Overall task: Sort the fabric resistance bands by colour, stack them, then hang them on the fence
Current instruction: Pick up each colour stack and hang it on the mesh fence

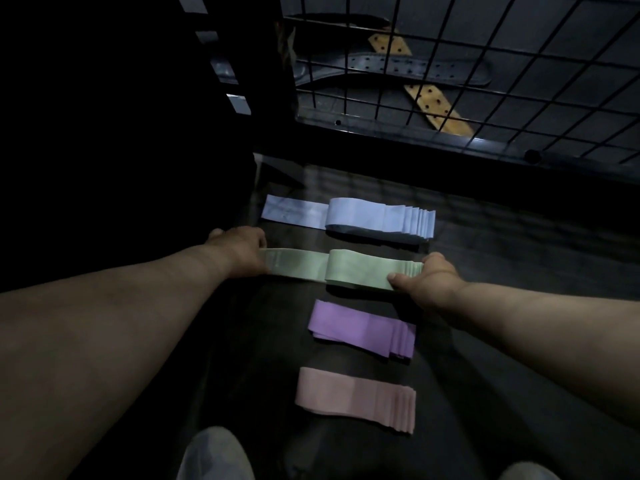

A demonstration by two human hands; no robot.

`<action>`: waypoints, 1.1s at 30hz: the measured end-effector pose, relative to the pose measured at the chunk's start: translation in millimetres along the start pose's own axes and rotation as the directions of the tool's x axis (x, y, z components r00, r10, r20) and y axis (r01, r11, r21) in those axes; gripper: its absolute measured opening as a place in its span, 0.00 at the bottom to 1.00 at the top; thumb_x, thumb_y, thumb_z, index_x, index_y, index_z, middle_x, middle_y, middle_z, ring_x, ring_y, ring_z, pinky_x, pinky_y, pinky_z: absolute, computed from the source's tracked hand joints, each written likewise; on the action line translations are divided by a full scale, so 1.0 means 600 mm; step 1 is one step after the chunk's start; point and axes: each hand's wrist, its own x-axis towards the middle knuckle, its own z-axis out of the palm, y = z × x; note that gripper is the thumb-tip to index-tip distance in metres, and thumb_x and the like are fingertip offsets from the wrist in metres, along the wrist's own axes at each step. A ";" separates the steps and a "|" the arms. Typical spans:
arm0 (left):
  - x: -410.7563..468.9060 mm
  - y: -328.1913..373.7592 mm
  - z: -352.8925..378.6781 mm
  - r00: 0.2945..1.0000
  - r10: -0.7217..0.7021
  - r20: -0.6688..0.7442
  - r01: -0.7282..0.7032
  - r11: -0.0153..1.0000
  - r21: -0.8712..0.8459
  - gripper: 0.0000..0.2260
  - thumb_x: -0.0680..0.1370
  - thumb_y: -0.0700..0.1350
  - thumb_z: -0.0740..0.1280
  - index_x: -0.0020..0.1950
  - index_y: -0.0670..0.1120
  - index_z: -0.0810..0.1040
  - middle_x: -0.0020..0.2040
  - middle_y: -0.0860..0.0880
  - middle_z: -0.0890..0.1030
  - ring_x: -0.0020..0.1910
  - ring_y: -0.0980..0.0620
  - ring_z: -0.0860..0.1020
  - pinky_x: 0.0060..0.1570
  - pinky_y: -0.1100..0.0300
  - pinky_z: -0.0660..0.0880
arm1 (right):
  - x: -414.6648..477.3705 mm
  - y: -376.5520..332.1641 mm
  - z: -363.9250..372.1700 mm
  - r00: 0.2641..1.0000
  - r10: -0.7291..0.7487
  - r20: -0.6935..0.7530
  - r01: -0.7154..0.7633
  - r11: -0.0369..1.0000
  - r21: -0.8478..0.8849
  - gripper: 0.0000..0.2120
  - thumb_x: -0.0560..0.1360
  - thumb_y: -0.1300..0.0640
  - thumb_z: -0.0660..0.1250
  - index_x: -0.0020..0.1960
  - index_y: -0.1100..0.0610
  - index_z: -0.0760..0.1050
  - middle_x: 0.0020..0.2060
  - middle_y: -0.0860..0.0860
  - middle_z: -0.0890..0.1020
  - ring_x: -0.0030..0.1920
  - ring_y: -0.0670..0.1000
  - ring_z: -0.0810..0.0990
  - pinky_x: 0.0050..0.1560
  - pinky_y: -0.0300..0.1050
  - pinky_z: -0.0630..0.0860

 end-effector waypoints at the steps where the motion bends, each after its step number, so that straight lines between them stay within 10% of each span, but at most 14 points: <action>1: -0.004 -0.002 -0.006 1.000 -0.001 -0.003 0.000 0.993 -0.118 0.07 0.73 0.53 0.72 0.47 0.54 0.77 0.54 0.49 0.79 0.49 0.51 0.77 0.49 0.59 0.71 | 0.000 0.000 0.000 1.000 0.000 0.001 0.000 1.000 0.000 0.34 0.71 0.46 0.76 0.67 0.62 0.65 0.63 0.59 0.75 0.62 0.60 0.76 0.60 0.51 0.76; 9: -0.035 0.076 -0.030 0.989 0.143 0.030 -0.079 0.696 -0.714 0.06 0.73 0.44 0.75 0.39 0.46 0.81 0.34 0.47 0.80 0.32 0.52 0.77 0.31 0.63 0.73 | 0.000 -0.004 -0.005 1.000 0.006 0.027 -0.006 1.000 -0.016 0.35 0.71 0.45 0.75 0.68 0.61 0.64 0.63 0.58 0.75 0.62 0.59 0.76 0.61 0.52 0.76; 19: -0.041 0.249 0.010 0.988 0.150 -0.028 -0.148 0.890 -0.431 0.14 0.72 0.56 0.73 0.48 0.48 0.75 0.47 0.49 0.80 0.42 0.51 0.79 0.39 0.61 0.74 | 0.012 0.011 -0.002 0.999 -0.013 0.042 0.010 0.998 0.069 0.34 0.68 0.45 0.77 0.65 0.57 0.67 0.59 0.56 0.77 0.57 0.57 0.79 0.58 0.55 0.78; 33: -0.050 0.298 0.028 0.995 0.101 -0.018 -0.096 0.852 -0.515 0.20 0.77 0.58 0.62 0.49 0.42 0.80 0.47 0.45 0.83 0.48 0.45 0.81 0.49 0.57 0.77 | 0.016 0.048 -0.030 0.955 -0.069 0.287 -0.052 0.917 0.395 0.38 0.62 0.66 0.77 0.69 0.58 0.66 0.54 0.60 0.79 0.53 0.59 0.82 0.56 0.60 0.80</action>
